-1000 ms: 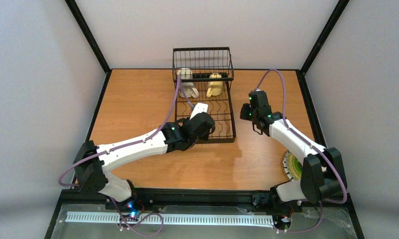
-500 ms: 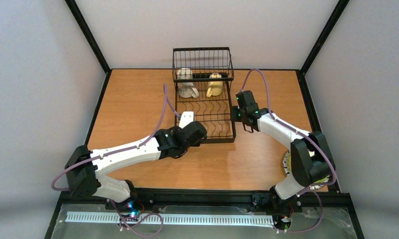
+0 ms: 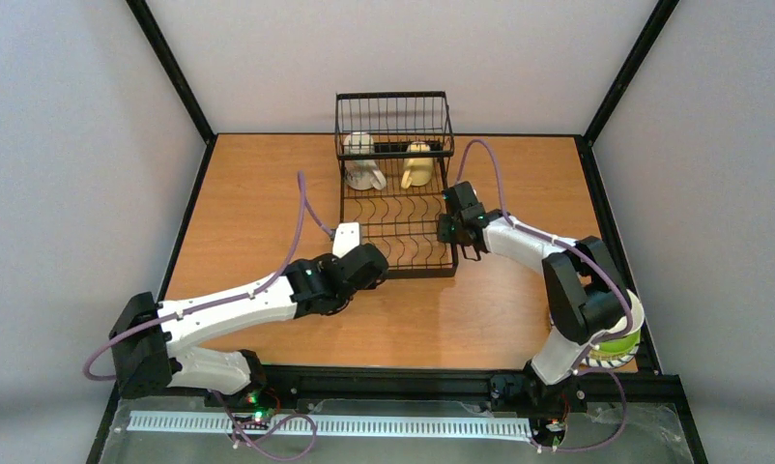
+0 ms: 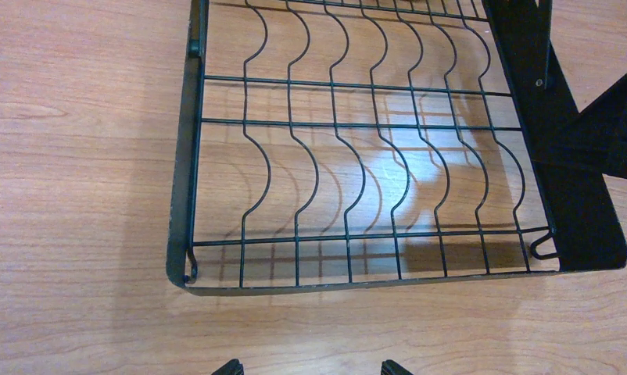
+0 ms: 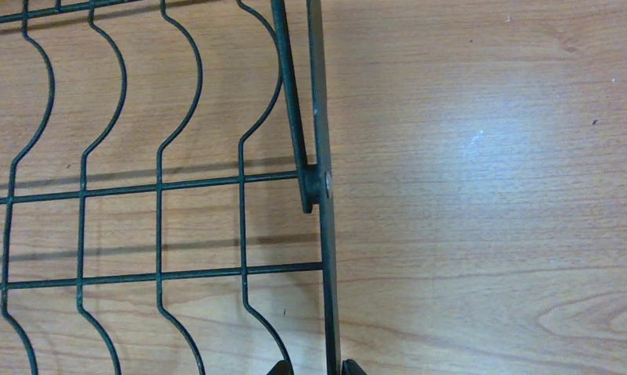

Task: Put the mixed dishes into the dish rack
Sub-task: Move the dish rack to the center of the board, then grab the bowl at the corner of the board.

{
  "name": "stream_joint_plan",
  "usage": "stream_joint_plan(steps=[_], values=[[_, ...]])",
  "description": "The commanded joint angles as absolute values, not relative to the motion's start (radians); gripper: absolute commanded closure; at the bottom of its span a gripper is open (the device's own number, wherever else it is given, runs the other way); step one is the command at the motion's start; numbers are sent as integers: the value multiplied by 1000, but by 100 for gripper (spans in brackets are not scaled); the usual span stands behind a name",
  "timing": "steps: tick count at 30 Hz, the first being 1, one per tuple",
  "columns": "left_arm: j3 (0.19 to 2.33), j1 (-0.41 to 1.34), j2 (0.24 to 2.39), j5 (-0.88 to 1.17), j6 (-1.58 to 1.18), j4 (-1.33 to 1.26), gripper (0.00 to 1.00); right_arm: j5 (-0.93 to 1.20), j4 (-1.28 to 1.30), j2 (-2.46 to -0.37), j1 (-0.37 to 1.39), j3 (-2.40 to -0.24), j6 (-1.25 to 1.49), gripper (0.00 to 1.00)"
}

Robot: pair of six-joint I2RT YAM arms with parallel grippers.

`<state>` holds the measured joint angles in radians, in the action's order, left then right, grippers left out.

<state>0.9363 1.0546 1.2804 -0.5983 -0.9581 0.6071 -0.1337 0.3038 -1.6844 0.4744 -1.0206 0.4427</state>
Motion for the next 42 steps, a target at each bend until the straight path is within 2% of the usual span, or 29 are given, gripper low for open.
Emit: stream_joint_plan(steps=[1, 8, 13, 17, 18, 19, 21, 24, 28, 32, 35, 39, 40, 42], values=[[918, 1058, 1251, -623, -994, 630, 0, -157, 330, -1718, 499, -1059, 510, 68], [905, 1058, 1239, -634, -990, 640, 0, -180, 357, -1737, 539, -1087, 581, 91], [895, 1058, 1219, -643, -986, 645, 0, -200, 383, -1762, 579, -1124, 623, 95], [887, 1058, 1200, -647, -982, 650, 0, -221, 401, -1776, 604, -1148, 652, 94], [886, 1058, 1196, -647, -980, 651, 0, -227, 406, -1776, 608, -1151, 659, 90], [884, 1058, 1192, -646, -978, 651, 0, -236, 410, -1777, 611, -1152, 666, 82], [884, 1058, 1185, -642, -975, 651, 0, -252, 420, -1775, 611, -1152, 675, 57], [885, 1058, 1181, -631, -970, 646, 0, -286, 434, -1755, 611, -1143, 687, 41], [881, 1058, 1181, -620, -972, 641, 0, -308, 446, -1735, 612, -1141, 674, 38], [874, 1058, 1180, -617, -986, 642, 0, -318, 454, -1744, 612, -1138, 650, 46], [868, 1058, 1175, -616, -997, 644, 0, -333, 453, -1752, 605, -1126, 632, 61], [869, 1058, 1182, -613, -1002, 646, 0, -322, 433, -1743, 576, -1091, 610, 90], [871, 1058, 1184, -614, -1001, 645, 0, -318, 429, -1739, 569, -1086, 603, 95], [876, 1058, 1190, -614, -1000, 647, 0, -316, 429, -1734, 558, -1082, 580, 98]])
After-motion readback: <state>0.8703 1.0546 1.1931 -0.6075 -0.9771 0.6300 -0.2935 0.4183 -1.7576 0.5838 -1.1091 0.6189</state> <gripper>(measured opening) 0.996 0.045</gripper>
